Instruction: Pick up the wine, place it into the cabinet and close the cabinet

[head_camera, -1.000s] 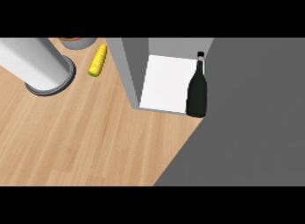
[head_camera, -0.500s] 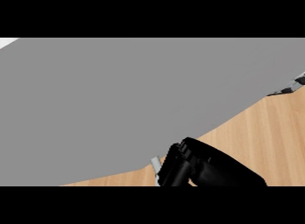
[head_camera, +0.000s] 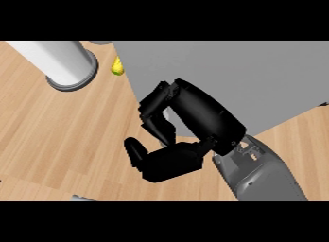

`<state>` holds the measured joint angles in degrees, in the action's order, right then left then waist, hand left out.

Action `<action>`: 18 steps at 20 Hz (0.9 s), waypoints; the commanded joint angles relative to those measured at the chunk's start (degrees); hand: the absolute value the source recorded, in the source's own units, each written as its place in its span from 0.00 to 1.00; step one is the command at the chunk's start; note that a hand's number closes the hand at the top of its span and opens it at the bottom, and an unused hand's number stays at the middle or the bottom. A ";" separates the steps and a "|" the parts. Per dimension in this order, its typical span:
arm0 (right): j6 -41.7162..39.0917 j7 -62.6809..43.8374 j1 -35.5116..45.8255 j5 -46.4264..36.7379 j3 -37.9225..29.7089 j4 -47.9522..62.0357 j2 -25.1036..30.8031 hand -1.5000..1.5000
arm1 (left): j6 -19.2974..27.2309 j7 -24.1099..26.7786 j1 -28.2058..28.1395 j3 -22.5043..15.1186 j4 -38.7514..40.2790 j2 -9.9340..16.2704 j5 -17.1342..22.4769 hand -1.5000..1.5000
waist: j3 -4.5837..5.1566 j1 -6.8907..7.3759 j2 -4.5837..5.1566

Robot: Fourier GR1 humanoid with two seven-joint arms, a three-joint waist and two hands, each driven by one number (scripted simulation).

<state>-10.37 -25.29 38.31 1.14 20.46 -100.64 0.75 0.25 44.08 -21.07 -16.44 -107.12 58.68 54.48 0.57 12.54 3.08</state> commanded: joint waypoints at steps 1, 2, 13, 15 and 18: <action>4.25 0.50 10.36 -2.12 -2.89 10.23 -0.72 1.00 | -0.25 -0.66 1.45 0.25 -0.35 0.21 0.13 1.00 | 0.04 1.18 0.39; 4.28 0.16 12.19 -2.02 -3.79 12.16 -0.72 1.00 | -0.32 -0.29 1.72 0.27 0.68 -0.24 -0.04 1.00 | 0.17 1.20 0.69; 8.89 3.31 21.92 6.46 -11.40 29.28 -0.53 1.00 | -0.84 -0.52 2.89 -0.39 1.39 -1.04 -0.58 1.00 | -0.15 0.48 1.55; 10.31 3.51 22.76 8.53 -11.91 32.32 0.22 1.00 | -0.30 -1.02 2.90 -0.38 1.28 -1.32 -0.02 1.00 | -0.24 -0.45 1.59; 10.27 4.90 23.57 10.04 -11.72 36.56 3.02 1.00 | -0.69 -1.04 2.98 -0.22 1.57 -1.38 0.22 1.00 | -0.29 -1.51 1.91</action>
<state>-2.25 -22.16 61.52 10.83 17.18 -72.48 -0.06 -0.35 43.00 -18.12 -16.79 -105.76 57.57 54.48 1.93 13.47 3.23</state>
